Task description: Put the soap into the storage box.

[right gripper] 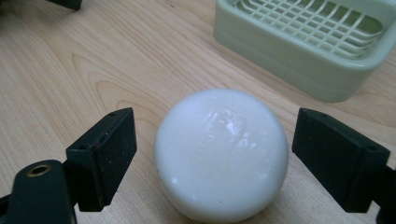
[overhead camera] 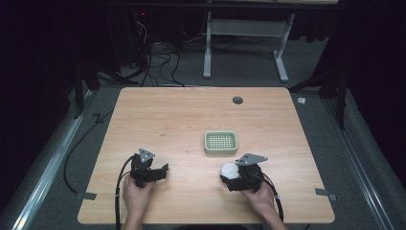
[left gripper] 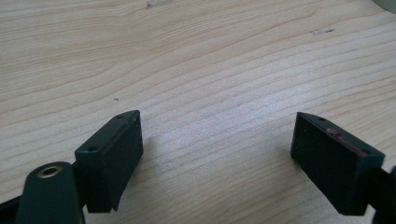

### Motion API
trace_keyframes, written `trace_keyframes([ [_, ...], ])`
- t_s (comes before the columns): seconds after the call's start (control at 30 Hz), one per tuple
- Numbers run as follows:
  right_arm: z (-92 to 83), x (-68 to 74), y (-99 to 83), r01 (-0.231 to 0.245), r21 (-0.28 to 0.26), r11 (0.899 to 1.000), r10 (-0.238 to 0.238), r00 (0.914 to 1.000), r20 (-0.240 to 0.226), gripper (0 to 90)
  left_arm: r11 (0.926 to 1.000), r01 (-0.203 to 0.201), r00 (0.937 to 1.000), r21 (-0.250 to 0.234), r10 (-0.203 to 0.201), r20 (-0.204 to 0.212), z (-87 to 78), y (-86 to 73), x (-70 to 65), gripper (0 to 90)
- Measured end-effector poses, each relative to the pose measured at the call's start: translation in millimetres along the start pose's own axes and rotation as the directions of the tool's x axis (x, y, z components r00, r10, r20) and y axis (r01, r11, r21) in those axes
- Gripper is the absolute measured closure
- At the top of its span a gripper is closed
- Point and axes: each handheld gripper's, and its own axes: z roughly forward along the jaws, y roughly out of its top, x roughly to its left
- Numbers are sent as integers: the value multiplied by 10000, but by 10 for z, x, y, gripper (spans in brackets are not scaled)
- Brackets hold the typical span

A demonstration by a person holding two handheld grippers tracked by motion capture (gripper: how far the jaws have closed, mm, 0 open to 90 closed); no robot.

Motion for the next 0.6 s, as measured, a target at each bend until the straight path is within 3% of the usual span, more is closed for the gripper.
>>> trace_keyframes([
  [0.6,144,14,-45,149,382,9992,-155,9998,151,175,10000,1,10000,0,-1,-1,0,0,0,173],
])
